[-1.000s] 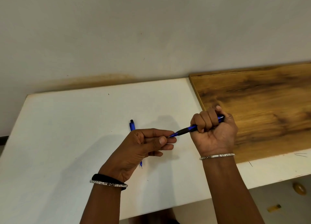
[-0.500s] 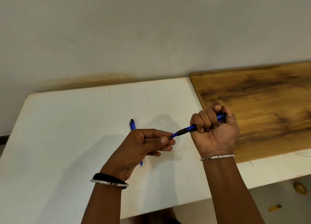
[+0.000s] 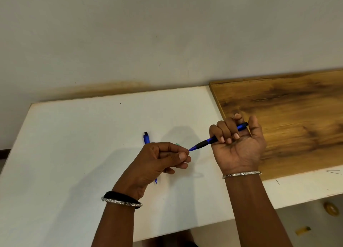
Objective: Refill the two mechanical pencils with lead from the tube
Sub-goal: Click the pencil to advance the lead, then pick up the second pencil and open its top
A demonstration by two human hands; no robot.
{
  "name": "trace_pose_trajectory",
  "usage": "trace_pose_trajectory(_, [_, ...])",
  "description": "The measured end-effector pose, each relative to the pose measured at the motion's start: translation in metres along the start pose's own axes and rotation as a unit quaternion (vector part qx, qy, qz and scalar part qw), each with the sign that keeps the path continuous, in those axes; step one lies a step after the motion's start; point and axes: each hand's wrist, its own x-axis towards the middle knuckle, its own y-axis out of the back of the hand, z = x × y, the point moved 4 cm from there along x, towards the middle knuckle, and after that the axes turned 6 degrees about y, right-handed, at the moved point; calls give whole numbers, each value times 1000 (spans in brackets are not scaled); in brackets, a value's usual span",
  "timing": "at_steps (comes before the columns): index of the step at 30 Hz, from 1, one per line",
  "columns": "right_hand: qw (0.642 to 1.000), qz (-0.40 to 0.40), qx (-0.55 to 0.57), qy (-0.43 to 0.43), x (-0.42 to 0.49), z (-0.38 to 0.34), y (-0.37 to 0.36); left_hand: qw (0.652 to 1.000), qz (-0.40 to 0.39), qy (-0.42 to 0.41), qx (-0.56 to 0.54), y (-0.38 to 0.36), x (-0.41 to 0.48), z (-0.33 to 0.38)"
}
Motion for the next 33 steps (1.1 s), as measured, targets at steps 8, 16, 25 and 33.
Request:
trace_pose_trajectory(8, [1000, -11, -20, -9, 0, 1, -2, 1000, 21, -2, 14, -1, 1, 2])
trace_pose_trajectory(16, [983, 30, -177, -47, 1, 15, -3, 996, 86, 9, 20, 4, 6, 1])
trace_pose_trajectory(25, [876, 11, -480, -41, 1, 31, 4, 983, 178, 15, 30, 14, 8, -2])
trace_pose_trajectory(33, [744, -6, -668, -6, -2, 40, 8, 811, 500, 17, 304, 27, -10, -3])
